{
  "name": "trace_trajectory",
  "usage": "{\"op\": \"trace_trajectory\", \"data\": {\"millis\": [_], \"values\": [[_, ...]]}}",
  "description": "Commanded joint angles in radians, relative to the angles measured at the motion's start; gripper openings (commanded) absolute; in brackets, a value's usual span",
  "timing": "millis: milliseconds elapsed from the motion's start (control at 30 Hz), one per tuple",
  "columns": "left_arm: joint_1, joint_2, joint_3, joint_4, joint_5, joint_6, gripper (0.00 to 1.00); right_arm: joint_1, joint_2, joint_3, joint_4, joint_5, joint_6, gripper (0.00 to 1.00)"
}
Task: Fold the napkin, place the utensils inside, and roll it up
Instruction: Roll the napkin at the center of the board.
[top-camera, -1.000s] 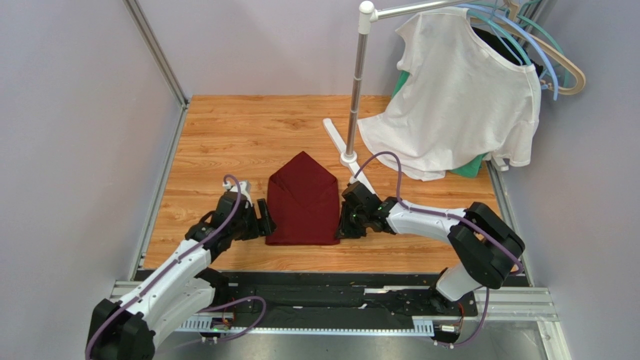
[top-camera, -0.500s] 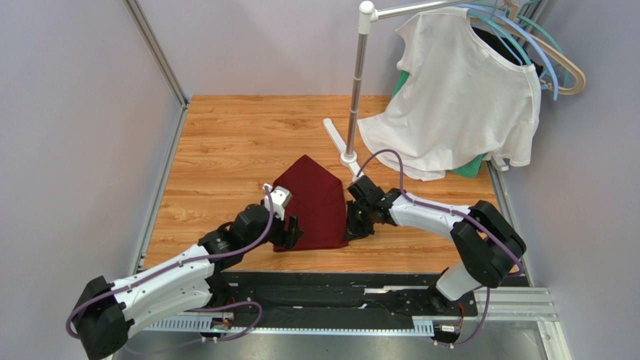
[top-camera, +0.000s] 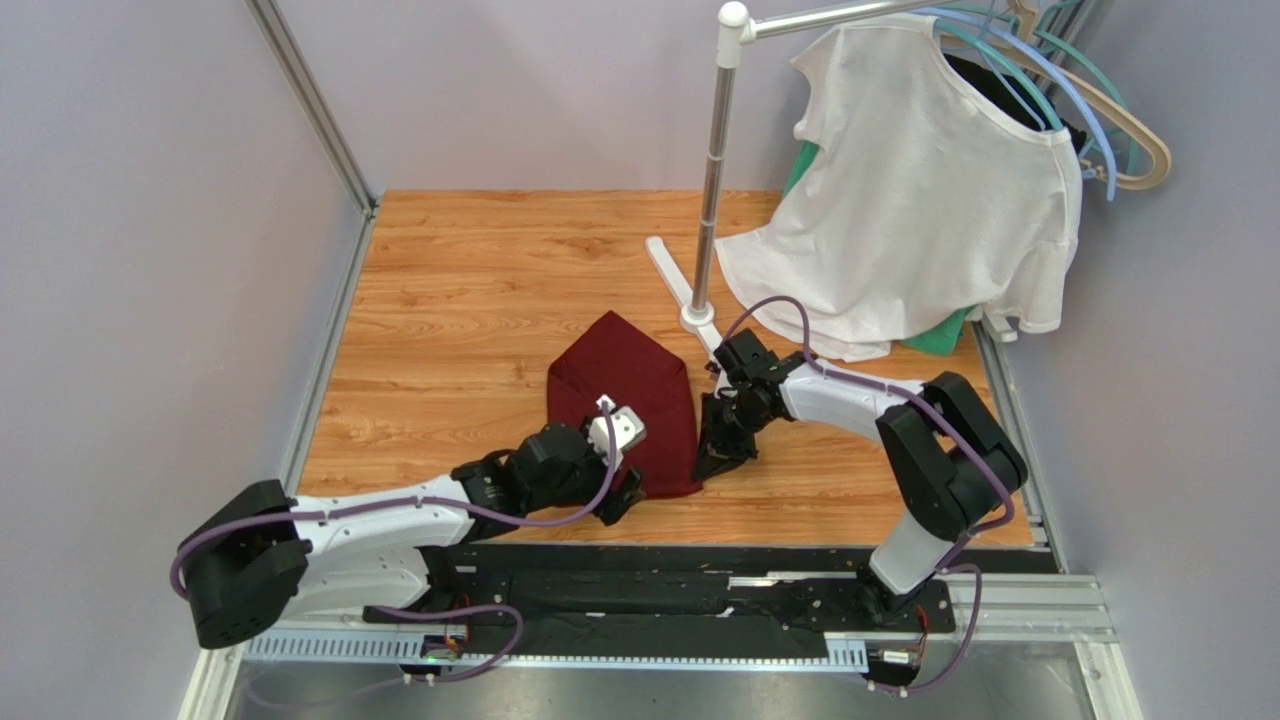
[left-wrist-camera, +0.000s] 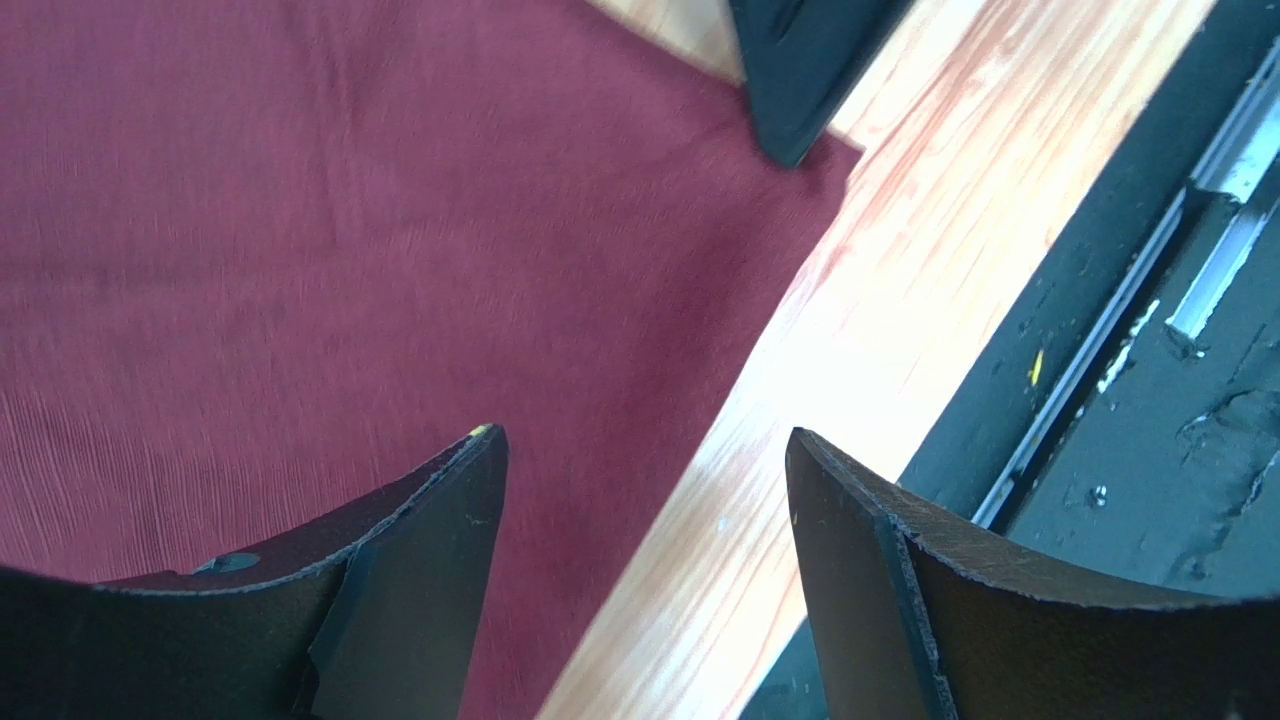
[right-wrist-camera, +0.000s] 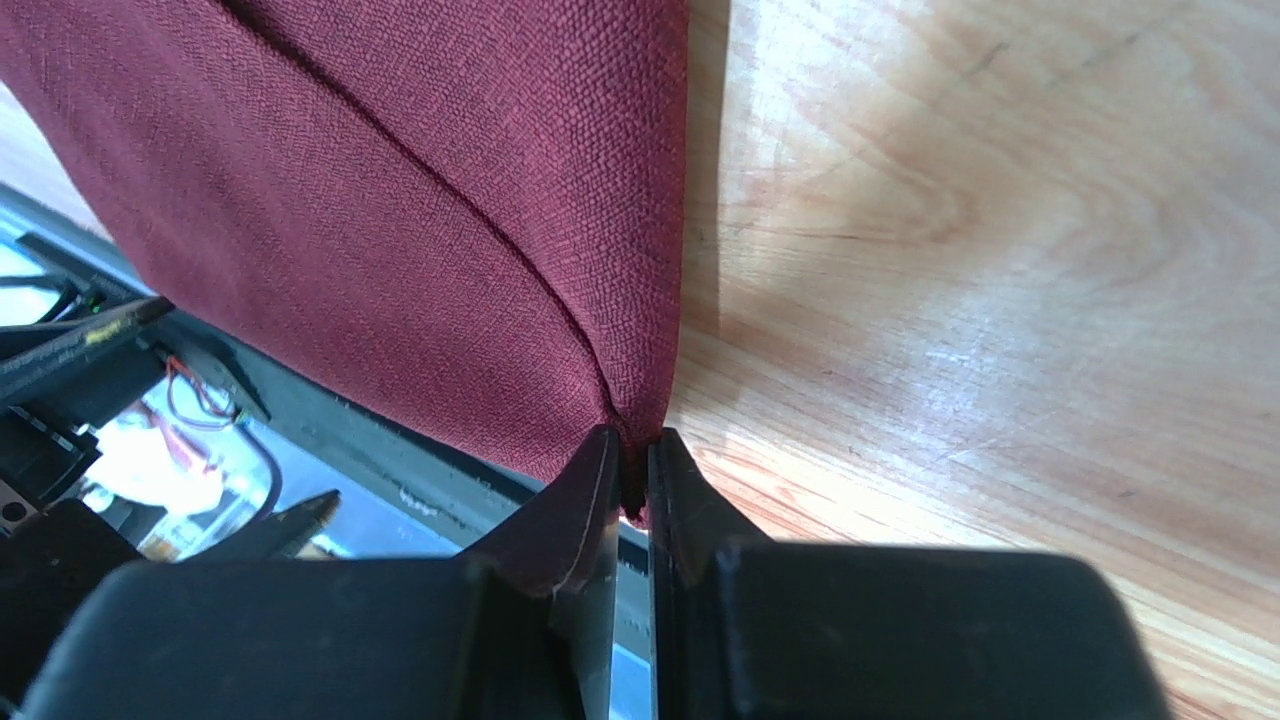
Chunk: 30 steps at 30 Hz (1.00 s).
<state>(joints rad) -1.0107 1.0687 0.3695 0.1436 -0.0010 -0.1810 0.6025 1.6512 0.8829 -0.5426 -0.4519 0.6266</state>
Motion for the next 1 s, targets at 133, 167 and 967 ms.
{"op": "trace_trajectory", "data": {"millis": [133,167,967], "values": [[-0.054,0.077,0.065,0.134,0.009,0.144,0.77,-0.049,0.07,0.068,-0.151,-0.123,-0.1,0.0],[-0.057,0.092,0.068,0.136,0.009,0.149,0.77,-0.055,0.082,0.088,-0.164,-0.128,-0.103,0.0],[-0.242,0.286,0.143,0.162,-0.229,0.271,0.8,-0.113,0.205,0.212,-0.362,-0.26,-0.133,0.0]]}}
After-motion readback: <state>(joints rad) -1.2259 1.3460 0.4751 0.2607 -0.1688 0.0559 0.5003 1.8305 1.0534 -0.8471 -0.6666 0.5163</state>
